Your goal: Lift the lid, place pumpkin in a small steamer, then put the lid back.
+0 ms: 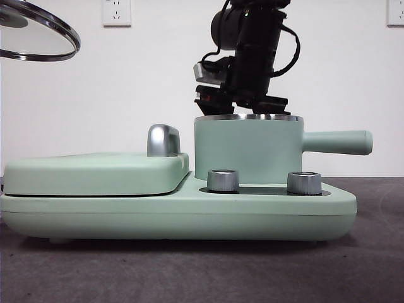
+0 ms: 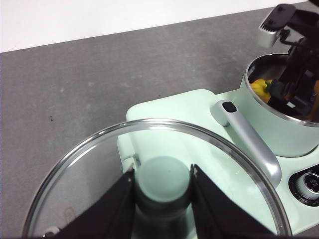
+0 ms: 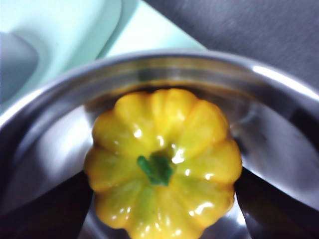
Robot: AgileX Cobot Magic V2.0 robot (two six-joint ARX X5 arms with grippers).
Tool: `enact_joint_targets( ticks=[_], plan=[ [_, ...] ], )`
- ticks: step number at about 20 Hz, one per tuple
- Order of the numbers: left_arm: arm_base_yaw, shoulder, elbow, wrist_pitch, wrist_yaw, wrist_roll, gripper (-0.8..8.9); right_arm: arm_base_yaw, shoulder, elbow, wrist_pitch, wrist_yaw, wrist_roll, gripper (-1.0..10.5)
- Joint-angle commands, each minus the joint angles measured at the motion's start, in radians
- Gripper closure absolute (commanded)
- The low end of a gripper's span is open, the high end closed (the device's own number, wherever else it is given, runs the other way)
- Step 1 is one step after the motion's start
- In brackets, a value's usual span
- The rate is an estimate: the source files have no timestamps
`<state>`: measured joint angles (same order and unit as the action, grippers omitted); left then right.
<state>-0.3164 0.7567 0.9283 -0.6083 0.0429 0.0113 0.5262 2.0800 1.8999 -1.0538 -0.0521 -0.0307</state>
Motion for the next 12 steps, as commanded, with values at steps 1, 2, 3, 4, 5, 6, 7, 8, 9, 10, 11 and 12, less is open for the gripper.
enact_joint_targets(
  ticks=[1, 2, 3, 4, 5, 6, 7, 8, 9, 10, 11, 12],
  plan=[
    [-0.002, 0.002, 0.016, 0.031, -0.003, 0.011, 7.98, 0.01, 0.021, 0.028, 0.001, 0.0, -0.011, 5.7],
    [-0.002, 0.002, 0.016, 0.031, -0.003, 0.011, 7.98, 0.01, 0.021, 0.028, -0.005, 0.0, -0.011, 5.7],
    [-0.002, 0.002, 0.016, 0.031, -0.003, 0.011, 7.98, 0.01, 0.021, 0.028, -0.019, 0.001, -0.011, 5.7],
    [-0.002, 0.002, 0.016, 0.031, -0.003, 0.011, 7.98, 0.01, 0.025, 0.028, -0.035, 0.002, -0.011, 5.7],
    [-0.002, 0.002, 0.016, 0.031, -0.003, 0.011, 7.98, 0.009, 0.029, 0.028, -0.046, 0.001, -0.011, 5.7],
    [-0.002, 0.002, 0.016, 0.031, -0.003, 0.011, 7.98, 0.008, 0.034, 0.028, -0.061, 0.001, -0.011, 5.7],
    [-0.002, 0.002, 0.016, 0.031, -0.003, 0.011, 7.98, 0.007, 0.038, 0.028, -0.069, 0.001, -0.012, 5.7],
    [-0.002, 0.002, 0.016, 0.031, -0.003, 0.011, 7.98, 0.007, 0.039, 0.028, -0.07, 0.0, -0.013, 5.7],
    [-0.002, 0.002, 0.016, 0.031, -0.003, 0.011, 7.98, 0.008, 0.039, 0.028, -0.068, 0.0, -0.018, 5.7],
    [-0.002, 0.002, 0.016, 0.03, -0.003, 0.011, 7.98, 0.008, 0.039, 0.028, -0.065, -0.004, -0.029, 5.3],
    [-0.002, 0.002, 0.016, 0.029, -0.003, 0.011, 7.98, 0.008, 0.039, 0.028, -0.066, -0.004, -0.031, 4.8],
    [-0.002, 0.002, 0.016, 0.029, -0.003, 0.011, 7.98, 0.008, 0.039, 0.028, -0.064, -0.004, -0.033, 4.4]
  ],
)
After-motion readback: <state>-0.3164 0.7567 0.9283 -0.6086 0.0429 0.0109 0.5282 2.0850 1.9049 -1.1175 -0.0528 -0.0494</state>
